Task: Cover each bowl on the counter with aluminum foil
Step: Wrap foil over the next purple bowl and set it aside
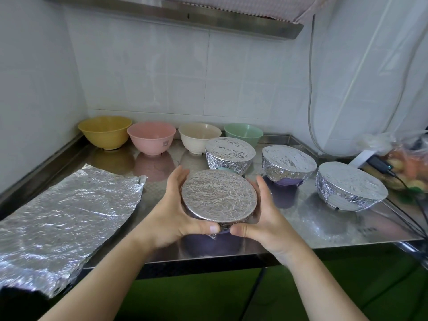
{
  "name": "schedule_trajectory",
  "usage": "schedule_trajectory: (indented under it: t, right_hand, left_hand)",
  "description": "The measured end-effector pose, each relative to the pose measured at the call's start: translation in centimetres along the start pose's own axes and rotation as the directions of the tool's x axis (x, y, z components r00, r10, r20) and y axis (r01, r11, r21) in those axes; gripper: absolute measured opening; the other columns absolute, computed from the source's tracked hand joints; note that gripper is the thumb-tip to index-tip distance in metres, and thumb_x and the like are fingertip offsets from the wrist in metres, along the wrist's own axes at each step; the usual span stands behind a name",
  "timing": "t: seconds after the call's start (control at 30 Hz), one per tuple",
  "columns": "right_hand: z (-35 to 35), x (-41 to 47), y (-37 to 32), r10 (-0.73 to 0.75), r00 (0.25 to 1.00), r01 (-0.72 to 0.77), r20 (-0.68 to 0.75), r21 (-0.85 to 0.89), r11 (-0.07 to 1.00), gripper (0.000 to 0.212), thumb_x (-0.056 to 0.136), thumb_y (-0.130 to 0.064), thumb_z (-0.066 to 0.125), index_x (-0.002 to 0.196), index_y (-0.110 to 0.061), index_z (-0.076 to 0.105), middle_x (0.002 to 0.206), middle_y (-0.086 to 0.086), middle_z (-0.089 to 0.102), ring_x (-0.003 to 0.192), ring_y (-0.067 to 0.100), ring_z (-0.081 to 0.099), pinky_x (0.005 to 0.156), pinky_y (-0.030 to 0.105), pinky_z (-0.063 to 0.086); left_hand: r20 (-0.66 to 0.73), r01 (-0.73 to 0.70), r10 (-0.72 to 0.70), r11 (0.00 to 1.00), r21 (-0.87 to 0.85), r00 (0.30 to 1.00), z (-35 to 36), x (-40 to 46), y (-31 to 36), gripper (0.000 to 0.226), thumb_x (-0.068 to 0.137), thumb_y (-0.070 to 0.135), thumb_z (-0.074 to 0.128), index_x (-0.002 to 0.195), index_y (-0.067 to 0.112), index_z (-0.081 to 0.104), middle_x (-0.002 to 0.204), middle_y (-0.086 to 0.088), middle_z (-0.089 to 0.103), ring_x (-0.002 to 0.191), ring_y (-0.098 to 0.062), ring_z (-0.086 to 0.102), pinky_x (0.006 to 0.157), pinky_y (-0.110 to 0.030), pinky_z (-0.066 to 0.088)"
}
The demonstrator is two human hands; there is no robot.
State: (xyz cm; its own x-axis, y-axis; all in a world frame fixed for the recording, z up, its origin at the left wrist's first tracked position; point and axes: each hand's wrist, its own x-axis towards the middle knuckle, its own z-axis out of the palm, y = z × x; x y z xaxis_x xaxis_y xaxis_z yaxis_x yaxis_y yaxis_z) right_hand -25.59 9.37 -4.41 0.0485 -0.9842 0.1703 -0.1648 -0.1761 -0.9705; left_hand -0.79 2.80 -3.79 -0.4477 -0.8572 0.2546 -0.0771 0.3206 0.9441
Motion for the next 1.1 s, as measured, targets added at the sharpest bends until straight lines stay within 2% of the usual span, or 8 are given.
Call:
schedule_trajectory:
  t: [0.13,0.23,0.37,0.63,0.83,0.9,1.0,1.1]
  right_hand:
    - [0.1,0.4,-1.1,-0.023,0.999,0.026,0.041,-0.066,0.998,0.16,0.048,-0.054,0.104,0.168,-0.037,-0.001,0.156,-0.033,0.041,0.148,-0.004,0.04,0.128,0.043,0.032]
    - [0.2,0.6,-1.2,-0.031,0.998,0.037,0.058,-0.092,0.995,0.16,0.05,-0.062,0.101,0.167,-0.038,-0.005,0.158,-0.035,0.037,0.151,-0.004,0.035,0.13,0.048,0.027]
    - [0.5,0.8,-1.0,-0.045,0.997,0.054,0.062,-0.143,0.988,0.162,0.052,-0.064,0.099,0.166,-0.039,-0.013,0.164,-0.026,0.035,0.152,-0.002,0.033,0.13,0.048,0.024]
    - [0.7,0.8,-0.7,-0.023,1.0,0.026,0.021,-0.172,0.985,0.163,0.046,-0.07,0.099,0.165,-0.048,-0.01,0.162,-0.028,0.039,0.15,-0.006,0.035,0.129,0.046,0.027]
    - [0.3,0.8,-0.5,-0.042,0.997,0.049,0.068,-0.111,0.993,0.157,0.054,-0.065,0.098,0.165,-0.046,-0.011,0.165,-0.024,0.037,0.153,-0.001,0.034,0.129,0.047,0.026]
    - [0.1,0.7,-0.8,-0.02,0.996,0.019,0.093,0.008,1.0,0.142,0.062,-0.071,0.091,0.165,-0.048,-0.003,0.168,-0.023,0.031,0.154,-0.002,0.031,0.13,0.046,0.022]
    - [0.2,1.2,-1.5,0.054,0.998,-0.048,-0.034,0.166,0.985,0.098,0.074,-0.08,0.075,0.157,-0.052,0.031,0.158,-0.033,0.041,0.146,-0.011,0.037,0.128,0.039,0.025]
    - [0.7,3.5,-2.3,0.031,0.959,-0.014,-0.283,0.063,0.998,0.03,0.095,-0.063,0.063,0.124,-0.057,0.06,0.128,-0.044,0.06,0.135,-0.014,0.047,0.119,0.029,0.033]
  left_hand:
    - [0.082,-0.02,0.015,0.998,0.067,0.997,-0.5,1.0,0.6,0.17,0.037,0.043,0.107,0.162,0.042,-0.008,0.162,0.025,0.026,0.145,0.013,0.032,0.114,-0.01,0.03]
    - [0.102,-0.05,0.042,0.996,0.077,0.994,-0.1,0.9,0.6,0.167,0.039,0.034,0.106,0.163,0.04,-0.006,0.145,0.042,0.04,0.138,0.017,0.04,0.107,-0.003,0.033]
    - [0.025,-0.078,0.077,0.995,0.061,0.997,0.8,0.5,0.8,0.16,0.038,0.028,0.101,0.164,0.033,0.002,0.122,0.061,0.043,0.129,0.027,0.041,0.099,0.003,0.033]
    - [-0.01,-0.058,0.059,0.993,0.103,0.998,0.9,0.4,0.4,0.164,0.03,0.051,0.106,0.163,0.045,0.01,0.139,0.042,0.049,0.139,0.007,0.046,0.117,-0.026,0.035]
    - [0.059,-0.017,0.013,0.998,0.063,0.998,0.5,0.1,0.8,0.16,0.04,0.04,0.107,0.162,0.04,0.003,0.131,0.056,0.044,0.133,0.021,0.042,0.112,-0.012,0.036]
    - [0.085,0.018,-0.019,1.0,0.01,0.996,-0.1,1.1,0.3,0.146,0.048,0.054,0.1,0.161,0.043,0.008,0.15,0.039,0.042,0.141,0.012,0.04,0.116,-0.022,0.035]
    - [-0.154,0.181,-0.219,0.956,-0.231,0.963,-0.7,2.8,0.1,0.115,0.053,0.092,0.074,0.15,0.039,0.043,0.156,0.017,0.049,0.137,-0.003,0.051,0.118,-0.037,0.038]
    - [-0.302,0.101,-0.183,0.958,-0.267,0.936,0.2,3.3,1.1,0.069,0.081,0.073,0.068,0.14,0.039,0.061,0.14,0.018,0.064,0.134,-0.003,0.056,0.119,-0.04,0.038]
